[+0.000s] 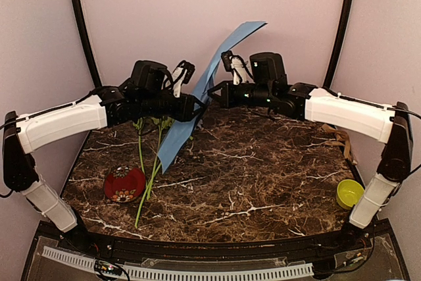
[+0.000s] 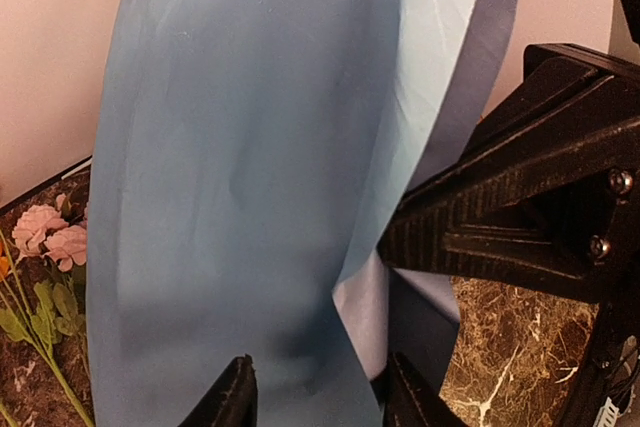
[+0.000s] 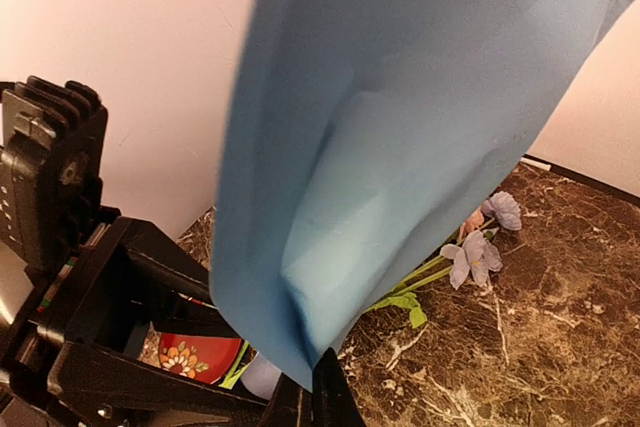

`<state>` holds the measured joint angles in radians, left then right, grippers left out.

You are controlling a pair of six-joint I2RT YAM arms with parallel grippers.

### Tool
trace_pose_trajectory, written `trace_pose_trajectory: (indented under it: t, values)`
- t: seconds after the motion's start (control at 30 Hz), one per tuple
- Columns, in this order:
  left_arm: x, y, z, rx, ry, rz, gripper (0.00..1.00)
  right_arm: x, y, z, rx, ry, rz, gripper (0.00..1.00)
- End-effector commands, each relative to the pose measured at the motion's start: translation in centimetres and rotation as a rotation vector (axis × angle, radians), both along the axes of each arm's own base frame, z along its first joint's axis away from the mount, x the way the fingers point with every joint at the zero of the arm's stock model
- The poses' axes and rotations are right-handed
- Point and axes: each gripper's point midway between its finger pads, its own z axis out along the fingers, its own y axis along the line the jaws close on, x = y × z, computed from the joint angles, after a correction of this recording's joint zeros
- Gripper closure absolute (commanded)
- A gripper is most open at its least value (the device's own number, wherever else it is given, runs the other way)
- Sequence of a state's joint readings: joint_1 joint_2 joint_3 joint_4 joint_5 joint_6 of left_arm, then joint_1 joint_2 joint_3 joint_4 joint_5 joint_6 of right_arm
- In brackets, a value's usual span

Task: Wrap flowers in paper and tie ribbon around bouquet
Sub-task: Pass from the left arm to the right, then unfold the folded wrapping paper at the center of the board.

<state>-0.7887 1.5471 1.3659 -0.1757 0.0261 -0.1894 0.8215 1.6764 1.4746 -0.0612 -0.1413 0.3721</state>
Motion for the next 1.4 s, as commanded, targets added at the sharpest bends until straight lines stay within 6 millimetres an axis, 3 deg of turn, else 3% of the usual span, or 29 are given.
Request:
trace_pose_trajectory:
  t: [0.0,0.13,0.17,0.27,0.47,0.63,0.77,0.83,0.93,1.07,1.17,1.27,1.37]
  values:
    - [-0.2,-0.6,-1.5,0.038,0.008,-0.042,0.57,-0.9,0.1,2.7,0.048,-0.044,0.048,1.0]
    - [-0.3,-1.3,-2.5,0.029,0.039,-0.068,0.6,-1.0,0.1,2.7,0.041,-0.047,0.053,1.0]
    - [-0.3,-1.5,-2.6,0.025,0.043,-0.067,0.65,-1.0,0.0,2.7,0.038,-0.049,0.053,1.0]
    - [-0.2,-1.5,-2.5,0.022,0.05,-0.064,0.99,-1.0,-0.2,2.6,0.03,-0.049,0.047,1.0]
    - [-0.8,-1.5,-1.3,-0.021,0.055,-0.074,1.0,0.4,-2.8,0.9,0.017,0.005,-0.046,1.0]
    - [-0.7,-1.9,-1.7,-0.029,0.083,-0.073,1.0,1.3,-4.3,-2.0,-0.018,0.056,-0.098,0.9]
    - [-0.7,-2.7,-2.1,-0.046,0.116,-0.089,1.0,1.9,-5.3,-3.8,-0.029,0.104,-0.125,0.9]
    - [-0.8,-2.8,-1.9,-0.056,0.122,-0.1,1.0,2.3,-6.0,-4.7,-0.037,0.123,-0.15,0.96]
    - [-0.5,-2.0,-1.0,-0.084,0.136,-0.102,1.0,3.2,-8.8,-4.6,-0.041,0.144,-0.248,1.0]
    - [1.0,1.7,0.2,-0.137,0.164,-0.019,1.0,4.2,-14.3,-5.5,-0.025,0.193,-0.369,1.0]
    - [2.5,4.7,-0.3,-0.15,0.193,0.048,1.0,4.3,-18.1,-6.2,-0.022,0.223,-0.423,1.0]
    - [3.3,6.5,-0.9,-0.138,0.217,0.079,1.0,4.2,-21.3,-6.9,-0.041,0.268,-0.461,1.0]
    - [4.1,7.5,-1.0,-0.112,0.223,0.095,1.0,3.1,-22.7,-8.0,-0.049,0.326,-0.452,1.0]
